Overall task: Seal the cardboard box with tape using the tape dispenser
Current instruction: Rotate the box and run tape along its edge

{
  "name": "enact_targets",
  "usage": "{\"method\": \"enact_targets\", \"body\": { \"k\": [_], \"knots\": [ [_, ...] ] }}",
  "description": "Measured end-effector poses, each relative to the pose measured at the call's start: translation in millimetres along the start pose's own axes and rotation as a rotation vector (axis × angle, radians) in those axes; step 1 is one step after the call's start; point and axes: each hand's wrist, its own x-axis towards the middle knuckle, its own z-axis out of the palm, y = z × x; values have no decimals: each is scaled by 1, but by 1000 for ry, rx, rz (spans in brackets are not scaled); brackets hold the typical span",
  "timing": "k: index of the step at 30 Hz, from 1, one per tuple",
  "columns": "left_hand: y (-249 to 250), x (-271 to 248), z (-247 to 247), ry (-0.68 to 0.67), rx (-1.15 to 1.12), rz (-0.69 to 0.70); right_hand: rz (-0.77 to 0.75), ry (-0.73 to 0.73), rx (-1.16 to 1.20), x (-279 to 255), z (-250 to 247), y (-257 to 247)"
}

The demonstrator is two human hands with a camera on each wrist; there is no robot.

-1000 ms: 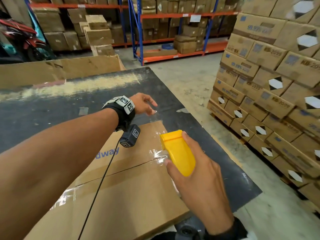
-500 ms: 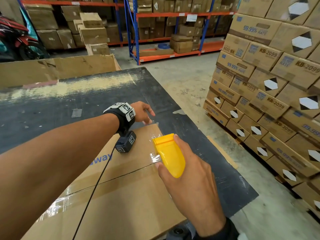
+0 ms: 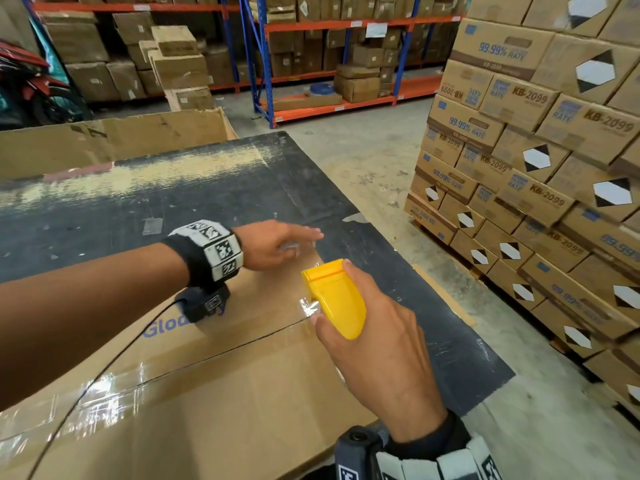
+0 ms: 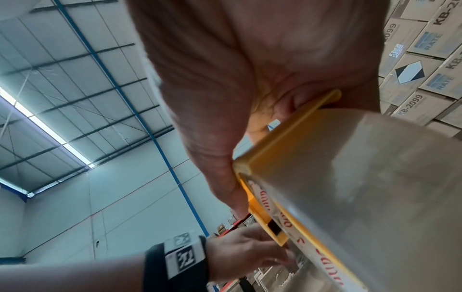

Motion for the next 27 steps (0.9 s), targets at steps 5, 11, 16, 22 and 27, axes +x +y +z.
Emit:
{"method": "enact_targets", "body": {
  "k": [5, 11, 16, 22, 27],
  "knots": [
    [8, -23, 26, -256, 95, 1, 12, 12, -33, 3, 1, -3],
    [11, -18, 27, -257, 130, -45, 36, 4, -87, -34, -16, 15],
    [10, -19, 30, -246, 119, -41, 146, -42, -120, -130, -43, 75],
    [24, -23, 27, -271, 109, -66, 304, -31, -135, -196, -39, 111],
    [30, -24, 27, -252, 150, -82, 280, -75, -95, -181, -18, 115]
  ]
}}
